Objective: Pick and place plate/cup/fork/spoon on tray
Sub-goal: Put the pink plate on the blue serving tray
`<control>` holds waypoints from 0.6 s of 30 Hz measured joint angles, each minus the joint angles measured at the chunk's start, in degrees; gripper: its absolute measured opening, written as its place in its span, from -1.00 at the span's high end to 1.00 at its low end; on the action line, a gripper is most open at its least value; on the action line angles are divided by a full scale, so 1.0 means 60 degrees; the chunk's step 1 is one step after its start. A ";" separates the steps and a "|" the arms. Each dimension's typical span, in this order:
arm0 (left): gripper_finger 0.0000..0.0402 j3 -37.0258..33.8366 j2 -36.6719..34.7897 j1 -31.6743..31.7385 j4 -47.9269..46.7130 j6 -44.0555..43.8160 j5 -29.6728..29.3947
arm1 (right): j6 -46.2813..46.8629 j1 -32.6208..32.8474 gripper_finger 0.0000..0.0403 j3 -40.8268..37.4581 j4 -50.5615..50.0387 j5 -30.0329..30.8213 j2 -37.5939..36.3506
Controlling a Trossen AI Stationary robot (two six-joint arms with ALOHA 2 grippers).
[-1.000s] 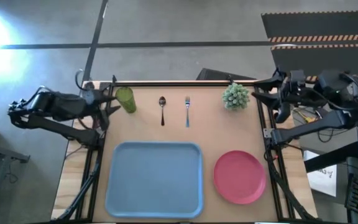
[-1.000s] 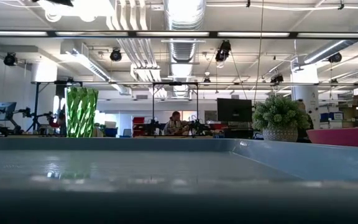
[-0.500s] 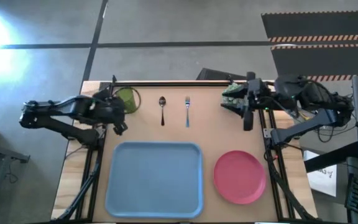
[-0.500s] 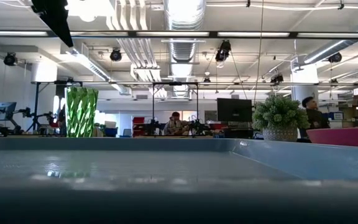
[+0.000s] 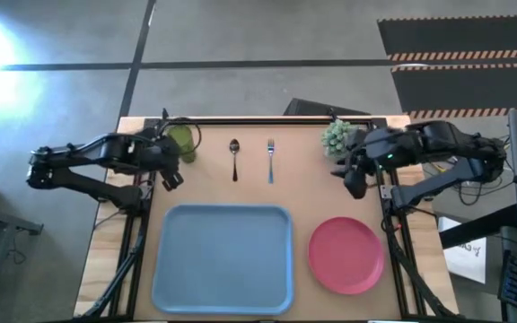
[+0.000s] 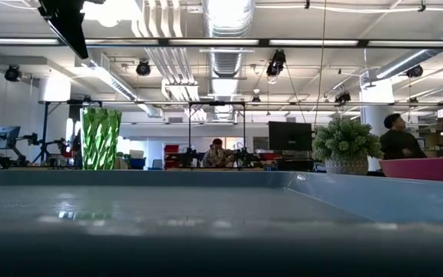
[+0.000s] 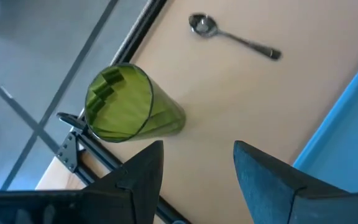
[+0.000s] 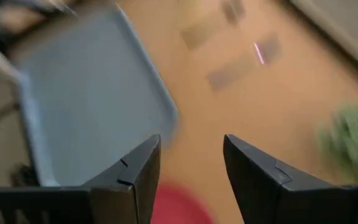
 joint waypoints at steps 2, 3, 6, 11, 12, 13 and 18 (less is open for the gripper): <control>0.11 0.0144 -0.0131 0.0000 -0.0007 -0.0004 0.0000 | 0.0947 -0.0002 0.20 0.0000 -0.1219 -0.0106 0.0295; 0.11 0.0220 -0.0188 0.0000 0.0006 -0.0005 -0.0010 | 0.1338 -0.0002 0.20 -0.0004 -0.1697 -0.0236 0.0475; 0.11 0.0406 -0.0344 0.0000 0.0106 -0.0004 -0.0011 | 0.1870 0.0002 0.19 -0.0054 -0.2458 -0.0600 0.1001; 0.11 0.0406 -0.0671 0.0000 0.0330 -0.0004 -0.0015 | 0.1575 0.0002 0.20 -0.0296 -0.2441 -0.1051 0.1811; 0.11 0.0391 -0.0722 0.0000 0.0308 -0.0004 -0.0011 | 0.1550 0.0002 0.19 -0.0414 -0.2441 -0.1136 0.1978; 0.11 0.0391 -0.0774 0.0000 0.0325 -0.0003 -0.0014 | 0.1496 0.0002 0.19 -0.0559 -0.2432 -0.1276 0.2123; 0.11 0.0376 -0.1013 0.0000 0.0325 -0.0001 -0.0012 | 0.1184 0.0002 0.18 -0.1688 -0.2456 -0.2125 0.2615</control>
